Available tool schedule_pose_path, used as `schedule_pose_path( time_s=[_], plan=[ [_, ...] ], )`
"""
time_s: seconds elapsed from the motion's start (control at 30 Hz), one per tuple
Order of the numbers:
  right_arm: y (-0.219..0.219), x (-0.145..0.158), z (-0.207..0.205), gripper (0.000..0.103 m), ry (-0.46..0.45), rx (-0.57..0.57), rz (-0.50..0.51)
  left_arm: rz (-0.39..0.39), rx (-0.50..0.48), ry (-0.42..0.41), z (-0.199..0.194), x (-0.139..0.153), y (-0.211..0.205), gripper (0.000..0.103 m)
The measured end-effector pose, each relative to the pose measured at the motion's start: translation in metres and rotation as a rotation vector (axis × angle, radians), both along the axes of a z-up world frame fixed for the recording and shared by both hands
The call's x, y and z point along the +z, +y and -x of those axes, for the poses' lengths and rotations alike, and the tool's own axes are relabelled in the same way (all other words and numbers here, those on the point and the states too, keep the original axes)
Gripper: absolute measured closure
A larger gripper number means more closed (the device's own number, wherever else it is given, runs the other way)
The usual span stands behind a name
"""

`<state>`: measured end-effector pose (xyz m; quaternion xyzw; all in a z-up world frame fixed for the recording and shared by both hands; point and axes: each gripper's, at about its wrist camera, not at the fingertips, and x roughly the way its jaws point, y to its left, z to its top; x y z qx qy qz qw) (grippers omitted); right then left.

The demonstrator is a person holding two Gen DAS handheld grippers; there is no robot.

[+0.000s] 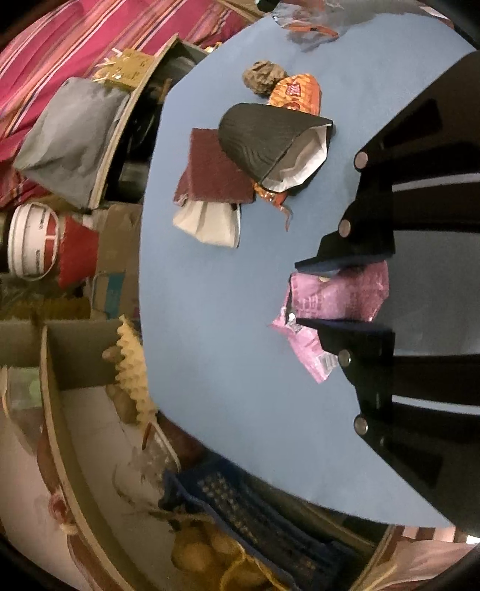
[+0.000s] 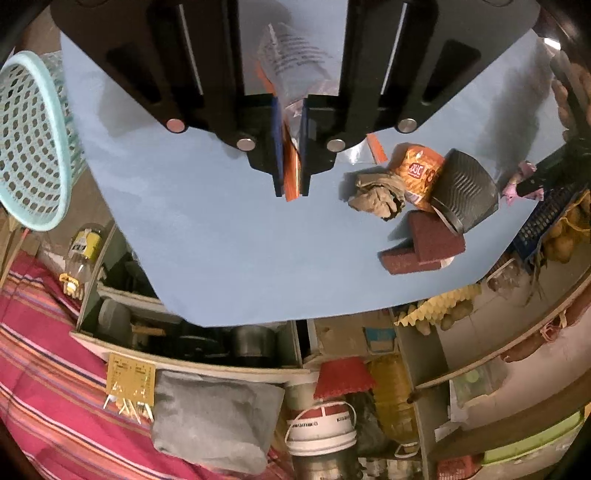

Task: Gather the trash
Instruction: 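Carry the pink wrapper and clear bag to the light-blue basket and open both tools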

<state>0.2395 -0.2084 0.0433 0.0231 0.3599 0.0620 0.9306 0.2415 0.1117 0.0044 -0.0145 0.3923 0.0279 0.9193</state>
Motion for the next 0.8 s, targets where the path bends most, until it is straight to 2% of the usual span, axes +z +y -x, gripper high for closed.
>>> schedule_pose_path(
  time_s=[0.27, 0.47, 0.8],
  plan=[
    [-0.015, 0.009, 0.007, 0.095, -0.020, 0.000, -0.013, -0.039, -0.014, -0.075, 0.014, 0.030, -0.029, 0.080],
    [-0.039, 0.022, 0.016, 0.095, -0.050, -0.013, -0.034, -0.013, -0.033, -0.111, 0.021, 0.049, -0.051, 0.080],
    [-0.094, 0.045, 0.033, 0.095, -0.098, -0.069, -0.072, -0.015, -0.120, -0.153, 0.023, 0.076, -0.121, 0.080]
  ],
)
